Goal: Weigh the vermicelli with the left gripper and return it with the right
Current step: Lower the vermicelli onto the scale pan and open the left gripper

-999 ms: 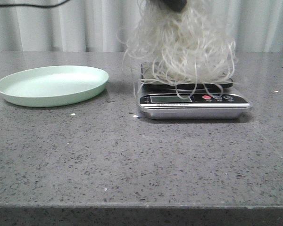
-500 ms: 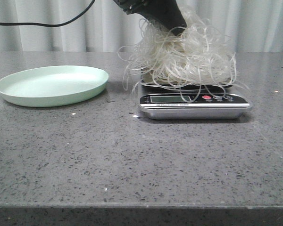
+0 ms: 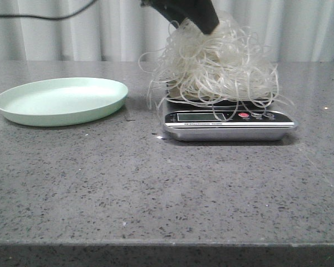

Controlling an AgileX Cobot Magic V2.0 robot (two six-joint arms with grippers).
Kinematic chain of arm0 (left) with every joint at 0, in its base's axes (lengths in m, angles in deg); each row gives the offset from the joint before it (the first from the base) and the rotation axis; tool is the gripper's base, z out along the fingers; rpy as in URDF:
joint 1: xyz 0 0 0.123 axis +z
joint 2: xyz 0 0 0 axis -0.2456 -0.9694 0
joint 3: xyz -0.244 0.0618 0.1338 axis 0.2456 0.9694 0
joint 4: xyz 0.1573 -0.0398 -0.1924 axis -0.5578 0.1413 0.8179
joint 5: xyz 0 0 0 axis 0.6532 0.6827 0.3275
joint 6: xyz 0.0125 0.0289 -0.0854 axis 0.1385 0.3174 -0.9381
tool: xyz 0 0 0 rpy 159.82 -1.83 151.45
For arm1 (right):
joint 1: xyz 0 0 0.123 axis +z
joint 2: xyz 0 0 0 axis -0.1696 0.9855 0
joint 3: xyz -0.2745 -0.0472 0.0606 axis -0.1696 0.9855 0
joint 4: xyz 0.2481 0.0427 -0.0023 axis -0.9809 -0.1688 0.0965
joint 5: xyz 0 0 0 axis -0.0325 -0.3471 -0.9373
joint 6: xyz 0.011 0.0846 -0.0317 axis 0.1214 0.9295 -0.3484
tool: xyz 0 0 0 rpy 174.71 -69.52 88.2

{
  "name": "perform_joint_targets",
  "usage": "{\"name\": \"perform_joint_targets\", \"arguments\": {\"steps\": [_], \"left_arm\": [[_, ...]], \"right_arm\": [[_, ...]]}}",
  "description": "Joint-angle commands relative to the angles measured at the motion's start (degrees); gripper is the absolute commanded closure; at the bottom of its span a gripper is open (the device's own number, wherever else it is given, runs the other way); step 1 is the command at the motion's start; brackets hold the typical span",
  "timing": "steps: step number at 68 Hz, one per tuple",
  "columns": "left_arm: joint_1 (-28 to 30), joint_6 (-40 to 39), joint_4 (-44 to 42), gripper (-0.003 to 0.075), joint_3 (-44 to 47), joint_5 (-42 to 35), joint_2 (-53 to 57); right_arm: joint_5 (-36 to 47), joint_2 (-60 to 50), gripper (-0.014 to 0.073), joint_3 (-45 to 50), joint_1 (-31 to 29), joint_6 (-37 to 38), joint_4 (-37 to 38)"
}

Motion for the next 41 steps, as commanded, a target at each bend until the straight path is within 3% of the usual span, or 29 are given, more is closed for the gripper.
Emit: {"name": "perform_joint_targets", "arguments": {"steps": [1,19,28,41], "left_arm": [[-0.3,-5.7,-4.9,0.0274,-2.1,-1.2,7.0],[0.5,-20.0,-22.3,0.0281,-2.1,-0.9,15.0],[3.4,-23.5,-23.9,0.0293,-0.5,-1.0,18.6],[11.1,-25.3,-23.9,0.0405,10.2,-3.5,27.5]], "right_arm": [[4.5,-0.9,0.0442,-0.4,-0.1,-0.3,-0.1],[4.5,-0.9,0.0442,-0.4,-0.1,-0.3,-0.1],[4.5,-0.9,0.0442,-0.4,-0.1,-0.3,-0.1],[4.5,-0.9,0.0442,-0.4,-0.1,-0.3,-0.1]]}}
